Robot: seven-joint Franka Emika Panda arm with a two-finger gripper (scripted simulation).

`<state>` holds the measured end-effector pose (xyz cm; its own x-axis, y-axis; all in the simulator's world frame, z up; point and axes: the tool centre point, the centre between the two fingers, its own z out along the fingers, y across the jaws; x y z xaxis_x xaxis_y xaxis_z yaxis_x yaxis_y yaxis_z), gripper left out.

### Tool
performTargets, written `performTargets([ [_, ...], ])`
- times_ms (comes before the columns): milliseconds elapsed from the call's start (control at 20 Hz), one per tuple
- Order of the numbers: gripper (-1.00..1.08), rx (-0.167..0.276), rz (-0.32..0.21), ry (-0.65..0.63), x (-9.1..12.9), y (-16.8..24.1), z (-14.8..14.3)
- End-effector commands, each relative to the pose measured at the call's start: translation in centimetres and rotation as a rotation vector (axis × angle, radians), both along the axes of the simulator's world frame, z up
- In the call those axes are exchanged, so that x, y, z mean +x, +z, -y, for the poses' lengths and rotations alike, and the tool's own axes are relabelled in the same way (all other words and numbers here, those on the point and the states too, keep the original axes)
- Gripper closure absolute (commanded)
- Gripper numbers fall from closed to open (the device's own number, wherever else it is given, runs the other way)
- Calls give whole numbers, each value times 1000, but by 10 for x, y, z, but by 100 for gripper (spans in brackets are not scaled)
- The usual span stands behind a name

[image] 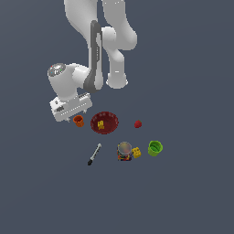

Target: Pick up a designated object from a clutter of objects.

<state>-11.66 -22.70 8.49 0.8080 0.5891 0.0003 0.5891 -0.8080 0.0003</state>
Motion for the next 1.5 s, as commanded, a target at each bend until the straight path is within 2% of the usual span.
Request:
performTargets([
  [0, -92, 0, -1, 0, -1, -6, 0],
  [400, -92, 0, -1, 2, -1, -38, 0],
  [700, -92, 0, 0, 3, -1, -47, 0],
  [750, 108, 0, 0, 3, -1, -47, 0],
  [1450, 108, -1, 1, 2, 0, -43, -2],
])
